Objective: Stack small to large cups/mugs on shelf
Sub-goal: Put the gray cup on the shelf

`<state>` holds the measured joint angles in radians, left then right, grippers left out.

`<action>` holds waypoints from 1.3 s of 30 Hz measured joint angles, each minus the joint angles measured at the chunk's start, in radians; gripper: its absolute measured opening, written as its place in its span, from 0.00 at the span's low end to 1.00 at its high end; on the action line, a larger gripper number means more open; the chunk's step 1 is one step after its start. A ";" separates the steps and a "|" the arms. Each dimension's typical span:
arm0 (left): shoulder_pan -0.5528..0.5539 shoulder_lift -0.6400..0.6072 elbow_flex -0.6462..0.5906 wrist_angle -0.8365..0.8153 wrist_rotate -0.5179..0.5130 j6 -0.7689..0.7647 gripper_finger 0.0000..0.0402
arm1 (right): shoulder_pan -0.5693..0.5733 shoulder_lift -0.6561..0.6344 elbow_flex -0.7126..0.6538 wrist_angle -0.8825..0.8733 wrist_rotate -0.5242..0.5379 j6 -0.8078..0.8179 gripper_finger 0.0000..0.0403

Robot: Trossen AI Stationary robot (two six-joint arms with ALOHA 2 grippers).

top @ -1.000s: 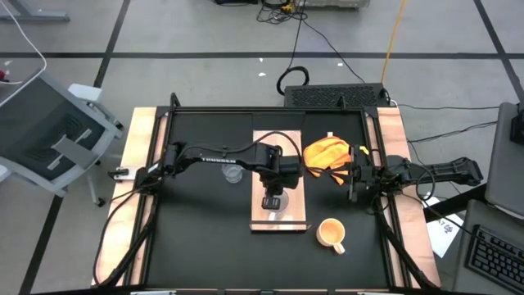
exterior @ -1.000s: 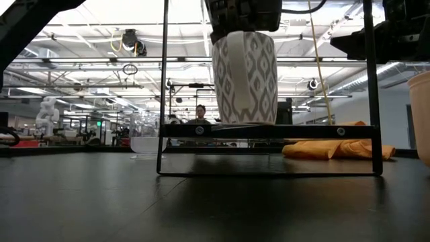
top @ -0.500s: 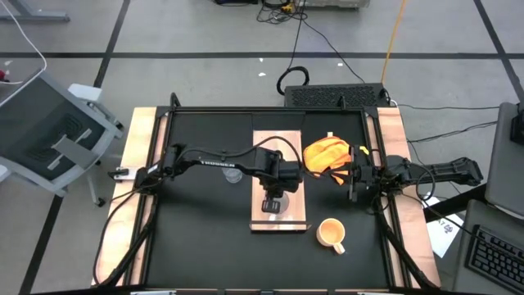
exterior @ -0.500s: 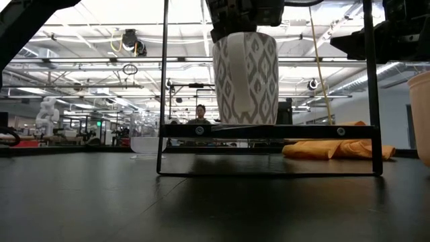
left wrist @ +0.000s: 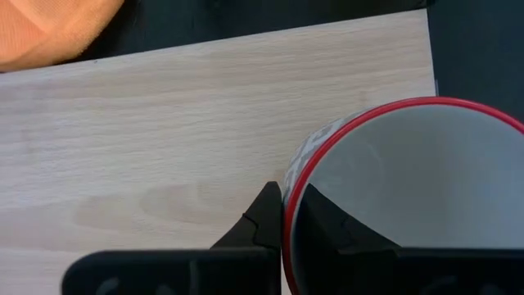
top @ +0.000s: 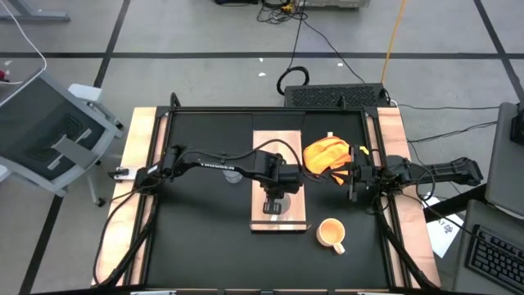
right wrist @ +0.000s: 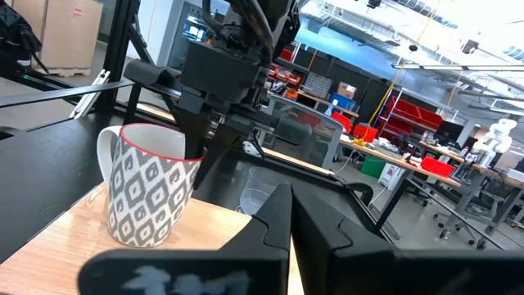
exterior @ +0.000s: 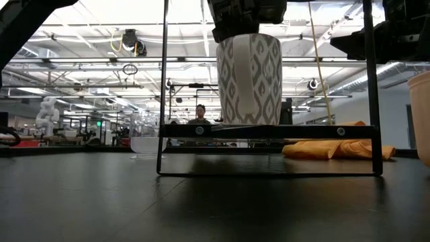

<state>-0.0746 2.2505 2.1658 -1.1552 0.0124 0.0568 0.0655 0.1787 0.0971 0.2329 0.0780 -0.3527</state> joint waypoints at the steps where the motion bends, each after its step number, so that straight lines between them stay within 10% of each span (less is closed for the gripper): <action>1: 0.000 0.000 0.000 0.000 0.000 0.000 0.04 | 0.000 0.000 0.000 0.000 0.000 0.000 0.00; 39: -0.001 0.001 -0.002 0.008 -0.013 -0.019 0.19 | 0.000 0.000 0.000 0.000 0.000 0.000 0.00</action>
<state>-0.0752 2.2513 2.1642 -1.1469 -0.0006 0.0380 0.0657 0.1787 0.0971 0.2325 0.0780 -0.3527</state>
